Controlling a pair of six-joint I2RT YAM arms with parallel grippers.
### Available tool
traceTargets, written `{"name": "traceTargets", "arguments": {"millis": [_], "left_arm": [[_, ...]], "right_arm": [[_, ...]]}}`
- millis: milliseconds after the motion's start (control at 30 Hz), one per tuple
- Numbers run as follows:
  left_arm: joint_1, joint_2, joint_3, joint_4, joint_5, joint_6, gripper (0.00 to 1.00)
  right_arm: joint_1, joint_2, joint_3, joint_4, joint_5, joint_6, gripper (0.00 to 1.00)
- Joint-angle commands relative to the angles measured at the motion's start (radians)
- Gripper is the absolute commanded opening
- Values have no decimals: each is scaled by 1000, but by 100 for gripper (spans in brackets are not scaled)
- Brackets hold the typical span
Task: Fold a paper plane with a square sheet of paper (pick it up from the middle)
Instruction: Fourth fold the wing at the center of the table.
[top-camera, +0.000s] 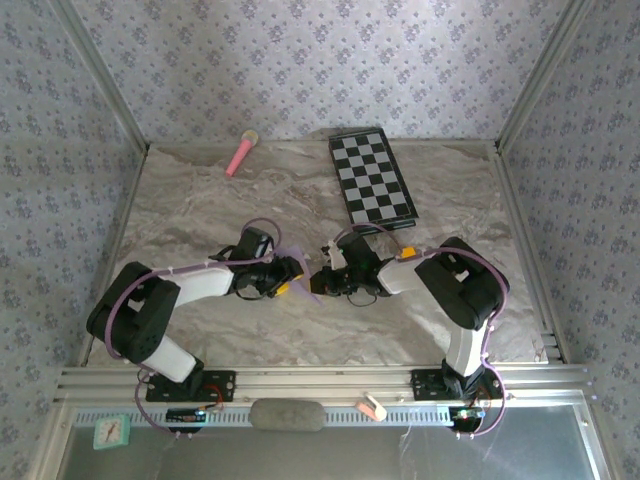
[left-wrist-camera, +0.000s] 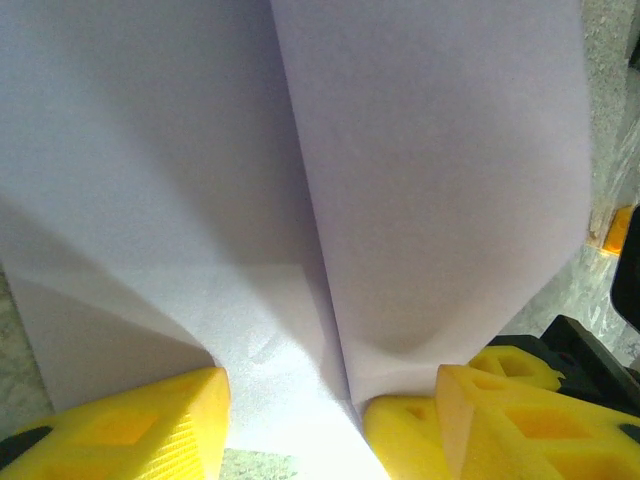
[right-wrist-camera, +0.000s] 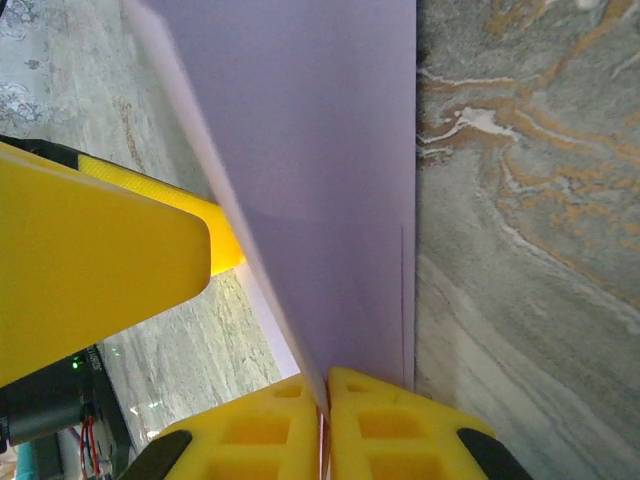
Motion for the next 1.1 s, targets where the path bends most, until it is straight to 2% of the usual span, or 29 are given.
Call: {"name": "traceTargets", "arguments": {"millis": [0, 233, 500, 767, 1067], "left_arm": [[-5, 6, -1, 13, 1, 27, 58], [-5, 50, 28, -40, -2, 29, 61], [-5, 101, 67, -220, -69, 5, 59], [-5, 135, 108, -326, -88, -5, 57], [-4, 163, 115, -352, -97, -33, 54]], "right_arm": [[-5, 29, 23, -44, -12, -17, 10], [-4, 36, 35, -64, -19, -27, 11], [-10, -13, 32, -81, -3, -50, 18], [-20, -146, -27, -78, 74, -89, 28], [5, -165, -17, -160, 158, -161, 29]]}}
